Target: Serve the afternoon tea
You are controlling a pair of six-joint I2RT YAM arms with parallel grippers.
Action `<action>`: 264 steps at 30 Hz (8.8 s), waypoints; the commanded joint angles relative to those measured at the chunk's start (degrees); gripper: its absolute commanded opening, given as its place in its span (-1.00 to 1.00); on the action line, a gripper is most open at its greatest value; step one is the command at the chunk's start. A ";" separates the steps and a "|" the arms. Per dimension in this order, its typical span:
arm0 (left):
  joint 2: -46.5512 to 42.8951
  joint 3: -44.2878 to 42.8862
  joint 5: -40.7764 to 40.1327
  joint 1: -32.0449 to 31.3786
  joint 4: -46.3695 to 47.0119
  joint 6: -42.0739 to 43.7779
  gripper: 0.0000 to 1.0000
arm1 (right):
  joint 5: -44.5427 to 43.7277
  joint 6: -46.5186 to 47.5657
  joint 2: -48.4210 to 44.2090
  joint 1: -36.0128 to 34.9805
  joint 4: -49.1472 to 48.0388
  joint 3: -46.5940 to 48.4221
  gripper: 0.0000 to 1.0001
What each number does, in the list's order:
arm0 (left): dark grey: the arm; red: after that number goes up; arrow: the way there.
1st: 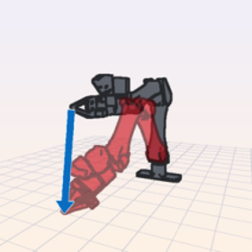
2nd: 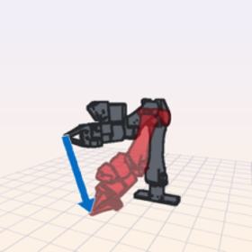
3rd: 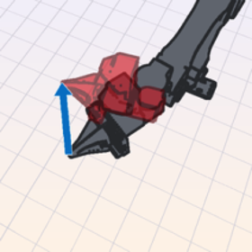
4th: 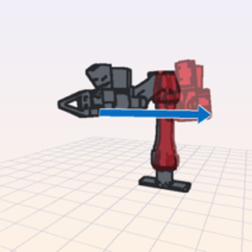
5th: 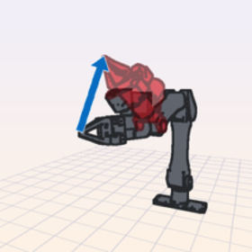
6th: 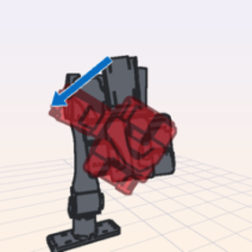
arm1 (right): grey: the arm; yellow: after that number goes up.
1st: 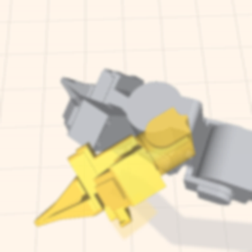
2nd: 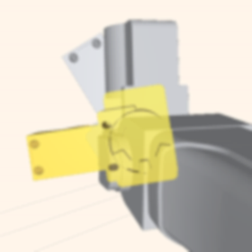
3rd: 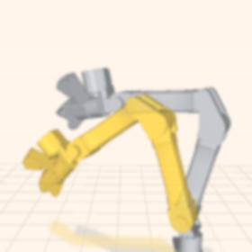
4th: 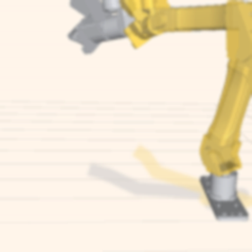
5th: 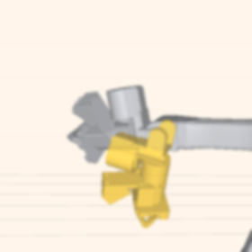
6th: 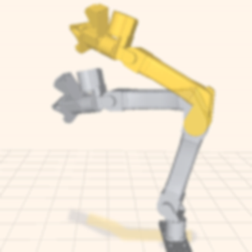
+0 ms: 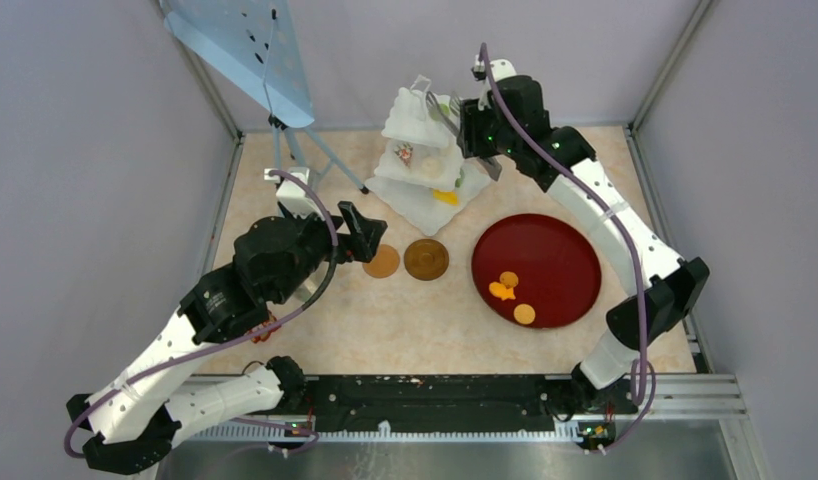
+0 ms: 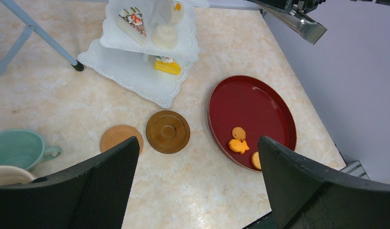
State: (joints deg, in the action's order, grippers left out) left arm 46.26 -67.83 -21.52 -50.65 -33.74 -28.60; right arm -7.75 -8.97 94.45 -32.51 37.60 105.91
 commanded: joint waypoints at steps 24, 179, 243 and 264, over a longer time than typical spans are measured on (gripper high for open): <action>6.00 2.58 9.81 0.12 9.95 -0.22 0.97 | 7.15 -18.92 -47.55 -1.15 26.97 -46.54 -0.15; -2.59 2.11 -4.43 0.18 4.02 1.19 0.98 | -14.27 -4.74 3.29 -14.24 -5.30 5.93 0.02; -0.37 4.17 0.63 0.20 6.84 0.74 0.98 | -13.49 -31.86 -29.31 -15.14 18.54 -51.41 0.02; -1.09 4.38 1.55 0.20 6.58 -0.14 0.97 | -15.36 -32.61 -31.10 -15.06 18.94 -52.86 -0.38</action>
State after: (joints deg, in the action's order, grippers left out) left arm 46.11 -63.53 -20.38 -50.65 -29.56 -28.40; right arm -21.26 -41.12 65.25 -47.81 57.43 52.42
